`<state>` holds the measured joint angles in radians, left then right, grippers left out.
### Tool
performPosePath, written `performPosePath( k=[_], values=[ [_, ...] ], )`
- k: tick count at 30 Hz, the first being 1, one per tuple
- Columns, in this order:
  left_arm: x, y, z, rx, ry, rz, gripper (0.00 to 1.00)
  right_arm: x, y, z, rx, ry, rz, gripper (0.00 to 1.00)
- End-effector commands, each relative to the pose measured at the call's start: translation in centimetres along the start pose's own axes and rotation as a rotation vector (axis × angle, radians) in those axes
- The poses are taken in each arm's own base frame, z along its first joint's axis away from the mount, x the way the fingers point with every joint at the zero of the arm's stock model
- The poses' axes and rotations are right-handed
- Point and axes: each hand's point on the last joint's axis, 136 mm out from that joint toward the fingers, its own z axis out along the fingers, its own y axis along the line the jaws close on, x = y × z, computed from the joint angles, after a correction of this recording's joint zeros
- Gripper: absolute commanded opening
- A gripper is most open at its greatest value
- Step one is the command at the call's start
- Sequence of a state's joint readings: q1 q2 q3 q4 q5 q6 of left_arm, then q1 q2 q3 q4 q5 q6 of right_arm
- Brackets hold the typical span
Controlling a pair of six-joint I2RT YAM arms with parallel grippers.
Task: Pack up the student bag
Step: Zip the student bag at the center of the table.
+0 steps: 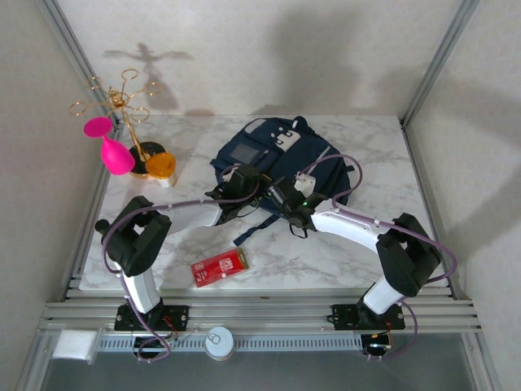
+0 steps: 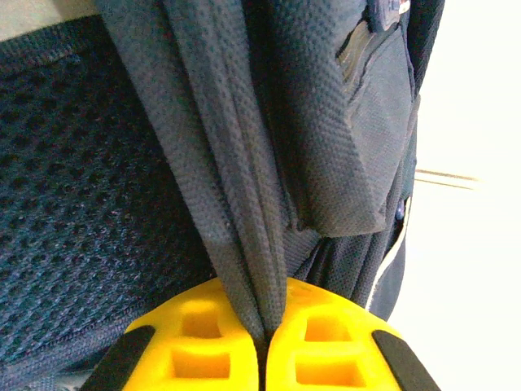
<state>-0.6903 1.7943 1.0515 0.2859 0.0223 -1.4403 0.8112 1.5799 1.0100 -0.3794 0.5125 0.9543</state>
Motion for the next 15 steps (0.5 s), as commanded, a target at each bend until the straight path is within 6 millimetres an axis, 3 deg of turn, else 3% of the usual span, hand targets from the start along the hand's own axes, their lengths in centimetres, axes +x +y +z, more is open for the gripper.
performPosePath(
  k=[1,7,10,15],
  values=[
    [-0.4,-3.4,-1.9,0.083,-0.017,0.017,0.00,0.4,-3.3,-1.1,0.065,0.002,-0.024,0.27],
    [-0.6,-4.1,-2.3,0.098,-0.020,0.020,0.00,1.1,-1.4,-2.0,-0.059,0.079,-0.055,0.27],
    [-0.6,-4.2,-2.3,0.099,-0.020,0.021,0.00,0.9,-0.3,-1.4,-0.066,0.082,-0.092,0.33],
    [-0.8,-4.1,-2.3,0.092,-0.027,0.026,0.00,1.1,0.6,0.0,-0.069,0.091,-0.118,0.35]
  ],
)
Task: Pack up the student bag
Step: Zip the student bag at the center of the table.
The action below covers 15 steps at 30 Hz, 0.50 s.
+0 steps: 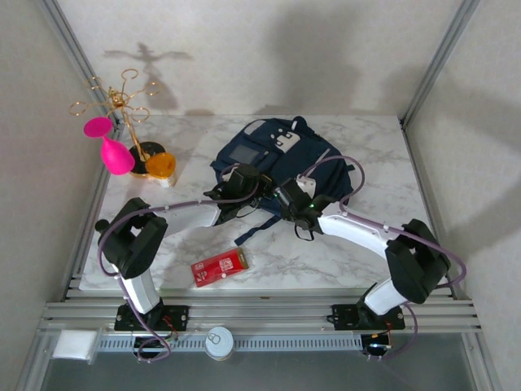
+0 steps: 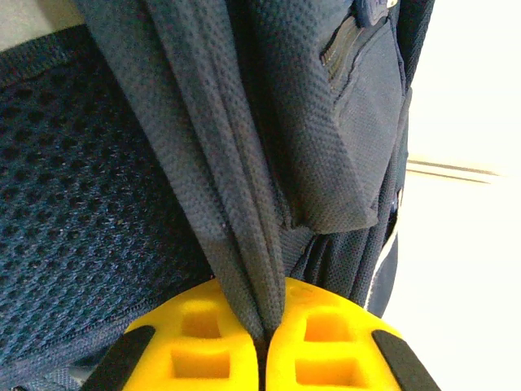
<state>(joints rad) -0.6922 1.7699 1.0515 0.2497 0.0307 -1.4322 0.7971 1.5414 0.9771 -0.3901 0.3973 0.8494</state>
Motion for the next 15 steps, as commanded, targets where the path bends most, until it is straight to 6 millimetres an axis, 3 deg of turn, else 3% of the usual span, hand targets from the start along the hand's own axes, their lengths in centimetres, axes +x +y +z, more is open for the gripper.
performPosePath(
  k=[1,7,11,15],
  values=[
    [-1.0,-3.9,-1.7,0.101,-0.038,0.016,0.00,-0.7,0.8,0.7,-0.015,-0.005,-0.026,0.34],
    [-1.0,-4.3,-1.7,0.111,-0.038,0.013,0.00,-2.6,-1.2,1.9,0.075,-0.062,0.003,0.25],
    [-1.5,-4.0,-1.7,0.090,-0.055,0.026,0.00,-3.7,-1.2,0.9,0.055,-0.108,-0.026,0.14],
    [-2.4,-3.6,-2.0,0.081,-0.075,0.032,0.00,-3.4,-2.7,-0.4,0.100,-0.089,-0.062,0.03]
  ],
)
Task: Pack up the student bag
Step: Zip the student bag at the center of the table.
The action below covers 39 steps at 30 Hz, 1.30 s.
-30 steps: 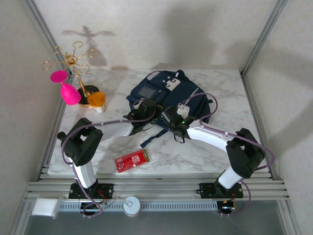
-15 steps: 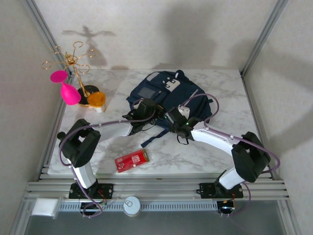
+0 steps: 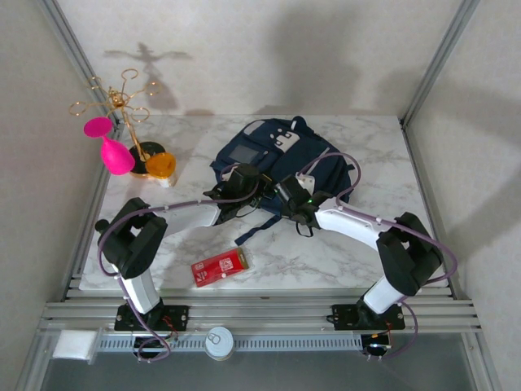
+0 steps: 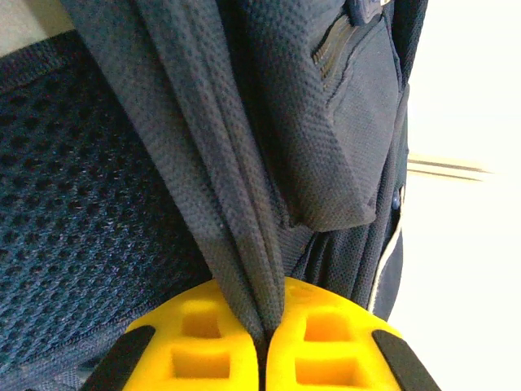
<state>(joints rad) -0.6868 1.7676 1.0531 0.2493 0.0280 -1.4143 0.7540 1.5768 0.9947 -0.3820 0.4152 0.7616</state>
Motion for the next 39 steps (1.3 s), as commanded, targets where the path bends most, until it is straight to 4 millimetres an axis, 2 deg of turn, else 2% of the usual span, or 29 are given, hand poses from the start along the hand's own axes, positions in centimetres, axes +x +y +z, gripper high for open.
performPosePath(
  k=[1,9,14,15,17,21,23,25,27,29,32,34,37,39],
  values=[
    [-2.4,-3.3,-2.0,0.070,-0.077,0.024,0.00,-1.9,-2.2,-1.7,0.067,-0.064,-0.008,0.01],
    [-5.2,-2.1,-3.0,0.010,-0.127,0.105,0.00,0.8,-5.4,-4.3,0.027,0.020,-0.066,0.00],
    [-7.8,-1.3,-3.2,-0.016,-0.120,0.165,0.00,1.1,-7.7,-5.4,0.068,0.032,-0.150,0.00],
    [-8.3,-1.3,-2.9,-0.015,-0.102,0.189,0.00,1.2,-7.1,-5.6,0.032,0.037,-0.181,0.00],
    [-9.5,-0.9,-2.4,-0.045,-0.084,0.222,0.00,1.5,-4.6,-6.1,-0.099,0.042,-0.241,0.00],
    [-11.8,-0.7,-1.4,-0.061,-0.076,0.299,0.00,3.5,4.4,-8.6,-0.427,0.072,-0.342,0.00],
    [-12.7,-1.0,-1.2,-0.049,-0.067,0.324,0.02,4.4,7.9,-9.2,-0.507,0.092,-0.358,0.00],
    [-13.4,-1.9,-1.4,-0.013,-0.056,0.356,0.09,4.4,10.0,-9.1,-0.536,0.092,-0.360,0.00],
    [-13.6,-2.3,-1.8,0.007,-0.021,0.366,0.22,3.8,10.5,-8.3,-0.516,0.080,-0.323,0.00],
    [-13.2,-2.1,-2.9,0.024,-0.018,0.359,0.27,3.2,9.9,-7.7,-0.460,0.061,-0.288,0.00],
    [-11.2,-0.2,-5.2,0.061,-0.013,0.247,0.34,3.1,9.4,-7.1,-0.429,0.046,-0.276,0.00],
    [-8.6,1.7,-6.1,0.078,0.016,0.151,0.37,3.5,9.6,-7.0,-0.451,0.045,-0.282,0.00],
    [-4.2,2.9,-6.2,0.119,0.078,0.064,0.42,3.8,9.9,-6.8,-0.476,0.046,-0.293,0.00],
    [-2.3,3.1,-5.9,0.137,0.101,0.008,0.43,4.0,10.1,-6.7,-0.477,0.057,-0.307,0.00]
  ],
)
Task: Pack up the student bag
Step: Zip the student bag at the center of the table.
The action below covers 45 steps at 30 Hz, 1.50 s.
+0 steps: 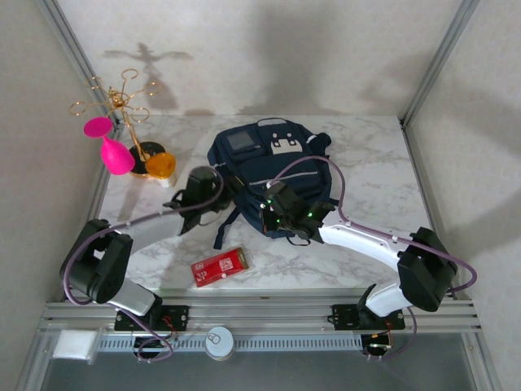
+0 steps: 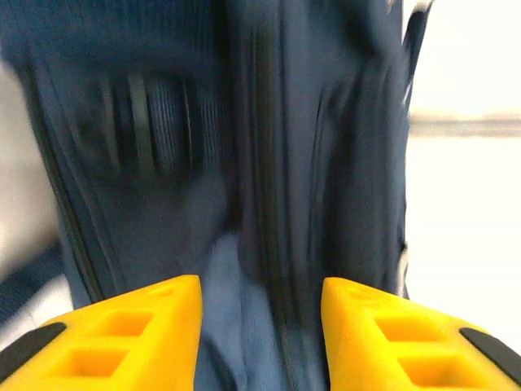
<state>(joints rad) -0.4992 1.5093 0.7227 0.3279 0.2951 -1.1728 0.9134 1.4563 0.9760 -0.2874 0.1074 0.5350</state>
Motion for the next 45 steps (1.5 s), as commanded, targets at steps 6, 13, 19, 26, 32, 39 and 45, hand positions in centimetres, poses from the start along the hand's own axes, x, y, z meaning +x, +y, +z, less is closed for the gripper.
performPosePath(
  k=[6,13,19,26,32,39,45],
  values=[
    [2.0,-2.1,2.1,0.077,-0.095,-0.169,0.30,0.0,0.2,0.9,0.001,0.000,-0.026,0.00],
    [-1.0,-2.0,1.1,-0.008,-0.263,-0.107,0.06,1.3,-1.7,1.1,0.090,0.040,-0.036,0.00],
    [-4.9,0.0,-0.7,-0.093,-0.343,-0.069,0.00,2.4,-6.4,-1.6,0.274,0.021,0.032,0.00],
    [-11.0,1.3,-2.2,-0.173,-0.362,0.013,0.00,0.8,-10.8,-3.1,0.351,-0.052,0.079,0.00],
    [-8.7,-1.2,-2.6,-0.065,-0.315,0.004,0.11,-0.9,-2.8,0.6,0.105,-0.028,-0.026,0.00],
    [-7.2,0.6,-2.6,-0.104,-0.268,-0.013,0.28,-2.7,-2.3,0.4,0.016,-0.025,-0.107,0.12],
    [-3.6,1.1,-2.4,-0.057,-0.209,-0.077,0.44,-3.5,-3.5,0.1,-0.081,-0.037,-0.094,0.32]
  ],
)
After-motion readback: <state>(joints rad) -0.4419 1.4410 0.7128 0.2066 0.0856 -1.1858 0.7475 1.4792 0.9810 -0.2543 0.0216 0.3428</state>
